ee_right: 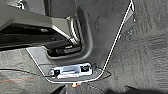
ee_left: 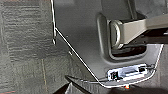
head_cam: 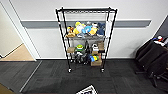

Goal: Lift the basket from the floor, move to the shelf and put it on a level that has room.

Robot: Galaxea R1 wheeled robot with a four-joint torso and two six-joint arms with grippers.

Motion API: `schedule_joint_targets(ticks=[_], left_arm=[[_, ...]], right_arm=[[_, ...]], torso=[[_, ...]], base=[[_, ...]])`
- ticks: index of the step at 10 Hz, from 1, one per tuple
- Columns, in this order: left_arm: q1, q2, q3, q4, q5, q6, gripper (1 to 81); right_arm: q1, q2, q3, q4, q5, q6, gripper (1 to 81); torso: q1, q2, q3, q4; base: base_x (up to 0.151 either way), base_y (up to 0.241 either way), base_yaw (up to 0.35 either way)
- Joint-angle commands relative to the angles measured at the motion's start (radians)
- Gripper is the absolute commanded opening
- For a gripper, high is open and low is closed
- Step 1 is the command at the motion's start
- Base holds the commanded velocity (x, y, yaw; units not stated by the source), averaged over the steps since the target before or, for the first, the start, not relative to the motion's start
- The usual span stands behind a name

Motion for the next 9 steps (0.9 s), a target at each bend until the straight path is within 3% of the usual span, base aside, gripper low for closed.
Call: schedule_joint_targets(ticks=[1,3,7,9], left_arm=[[-0.006,-0.013,-0.002,-0.002,0.068,0.008,81.1],[-0.008,-0.014,-0.002,-0.002,0.068,0.008,81.1],[-0.006,-0.016,0.007,-0.002,0.073,0.004,81.1],[-0.011,-0.063,0.077,-0.002,0.067,-0.001,81.1]], right_arm=[[0.007,-0.009,0.004,-0.003,-0.065,0.003,81.1],[0.007,-0.008,0.004,-0.005,-0.065,0.003,81.1],[0.007,-0.017,0.010,-0.005,-0.066,0.003,81.1],[0.016,-0.049,0.068,-0.008,-0.066,0.003,81.1]], torso=[[0.000,0.000,0.000,0.000],[0.000,0.000,0.000,0.000],[0.000,0.001,0.000,0.000],[0.000,0.001,0.000,0.000]], base=[[0.149,0.000,0.000],[0.134,0.000,0.000],[0.000,0.000,0.000],[0.000,0.000,0.000]])
